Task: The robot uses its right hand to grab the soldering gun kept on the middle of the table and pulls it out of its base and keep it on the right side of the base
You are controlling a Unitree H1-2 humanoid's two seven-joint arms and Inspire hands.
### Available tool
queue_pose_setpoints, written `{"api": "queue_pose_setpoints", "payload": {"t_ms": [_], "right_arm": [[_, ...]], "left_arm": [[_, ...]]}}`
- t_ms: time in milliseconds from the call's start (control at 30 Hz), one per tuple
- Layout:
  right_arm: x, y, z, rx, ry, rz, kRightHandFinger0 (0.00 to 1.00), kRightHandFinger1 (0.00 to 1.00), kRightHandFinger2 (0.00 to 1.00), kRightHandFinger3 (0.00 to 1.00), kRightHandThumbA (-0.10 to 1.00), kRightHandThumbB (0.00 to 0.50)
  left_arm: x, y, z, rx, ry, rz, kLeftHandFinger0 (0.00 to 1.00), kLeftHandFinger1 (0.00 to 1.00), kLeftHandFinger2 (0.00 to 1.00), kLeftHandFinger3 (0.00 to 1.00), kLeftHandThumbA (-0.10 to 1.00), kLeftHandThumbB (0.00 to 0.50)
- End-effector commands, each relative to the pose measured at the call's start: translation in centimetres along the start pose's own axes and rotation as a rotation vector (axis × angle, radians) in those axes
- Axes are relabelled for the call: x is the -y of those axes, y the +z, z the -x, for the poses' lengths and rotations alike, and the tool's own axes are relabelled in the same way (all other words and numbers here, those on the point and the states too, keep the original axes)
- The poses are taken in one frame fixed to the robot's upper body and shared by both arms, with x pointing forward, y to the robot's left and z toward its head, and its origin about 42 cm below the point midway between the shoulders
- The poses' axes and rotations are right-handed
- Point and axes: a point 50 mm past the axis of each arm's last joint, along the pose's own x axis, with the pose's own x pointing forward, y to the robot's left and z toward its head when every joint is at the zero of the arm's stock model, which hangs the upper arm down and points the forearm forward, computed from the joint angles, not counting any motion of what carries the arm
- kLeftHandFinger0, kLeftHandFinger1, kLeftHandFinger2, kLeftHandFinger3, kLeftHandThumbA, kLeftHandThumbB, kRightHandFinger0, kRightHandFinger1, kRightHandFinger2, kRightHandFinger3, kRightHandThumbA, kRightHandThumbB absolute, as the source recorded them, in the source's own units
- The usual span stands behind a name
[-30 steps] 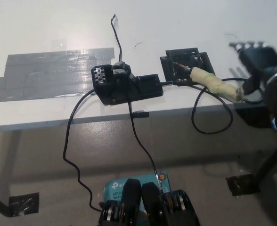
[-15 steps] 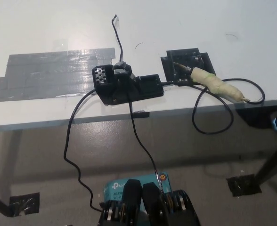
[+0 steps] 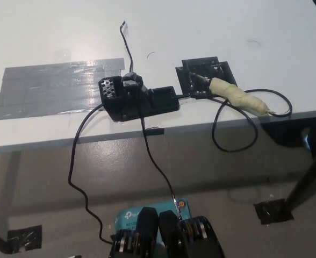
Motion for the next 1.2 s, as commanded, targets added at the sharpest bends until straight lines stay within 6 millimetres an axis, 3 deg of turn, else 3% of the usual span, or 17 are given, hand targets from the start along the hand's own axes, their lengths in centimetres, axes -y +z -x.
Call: {"api": "queue_pose_setpoints", "payload": {"t_ms": [0, 167, 267, 300, 333, 400, 433, 500, 667, 1067, 1167], "right_arm": [[-1.5, -2.8, -0.4, 0.151, -0.037, -0.245, 1.0, 1.0, 1.0, 1.0, 0.74, 0.228], [-2.7, -4.6, -0.3, 0.102, -0.009, -0.3, 1.0, 1.0, 1.0, 1.0, 0.7, 0.215], [-2.7, -4.8, -0.4, 0.087, -0.002, -0.221, 1.0, 1.0, 1.0, 1.0, 0.74, 0.2], [-2.7, -4.7, -0.4, 0.123, 0.001, -0.088, 1.0, 1.0, 1.0, 1.0, 0.68, 0.177], [-2.7, -4.8, -0.6, 0.133, 0.015, 0.01, 1.0, 1.0, 1.0, 1.0, 0.67, 0.185], [-2.7, -4.8, -0.5, 0.125, 0.04, 0.092, 1.0, 1.0, 1.0, 1.0, 0.68, 0.171], [-2.6, -4.8, -0.8, 0.114, 0.067, 0.133, 1.0, 1.0, 1.0, 1.0, 0.62, 0.183], [-2.4, -4.8, -0.8, 0.111, 0.072, 0.148, 1.0, 1.0, 1.0, 1.0, 0.58, 0.192], [-2.2, -4.5, -0.9, 0.092, 0.111, 0.19, 1.0, 1.0, 1.0, 1.0, 0.53, 0.158], [-2.2, -4.4, -0.6, 0.037, 0.215, 0.257, 1.0, 1.0, 1.0, 1.0, 0.6, 0.141], [-2.1, -4.4, -0.6, 0.027, 0.21, 0.241, 1.0, 1.0, 1.0, 1.0, 0.57, 0.127]], "left_arm": [[-1.3, -0.2, 0.7, 0.005, 0.021, 0.035, 0.66, 0.75, 0.93, 1.0, 0.36, 0.289], [-1.5, -0.2, 1.0, 0.011, 0.013, 0.007, 0.65, 0.75, 0.93, 1.0, 0.37, 0.284], [-1.6, 0.2, 0.8, 0.021, 0.014, -0.014, 0.63, 0.74, 0.92, 1.0, 0.39, 0.29], [-1.6, 0.3, 0.9, 0.026, 0.016, 0.015, 0.63, 0.74, 0.92, 1.0, 0.37, 0.296], [-1.5, 0.3, 1.0, 0.028, 0.015, 0.015, 0.64, 0.74, 0.92, 1.0, 0.37, 0.296], [-1.5, 0.2, 1.1, 0.026, 0.014, 0.017, 0.64, 0.74, 0.93, 1.0, 0.37, 0.3], [-1.6, 0.3, 1.0, 0.027, 0.017, 0.035, 0.64, 0.75, 0.93, 1.0, 0.34, 0.298], [-1.7, 0.5, 0.9, 0.031, 0.018, 0.029, 0.63, 0.75, 0.93, 1.0, 0.34, 0.303], [-1.8, 0.6, 0.9, 0.022, 0.021, 0.007, 0.66, 0.76, 0.95, 1.0, 0.37, 0.286], [-1.9, 0.8, 1.1, 0.028, 0.023, -0.004, 0.63, 0.74, 0.93, 1.0, 0.37, 0.29], [-1.9, 0.9, 1.1, 0.031, 0.021, -0.005, 0.64, 0.75, 0.94, 1.0, 0.37, 0.29]]}}
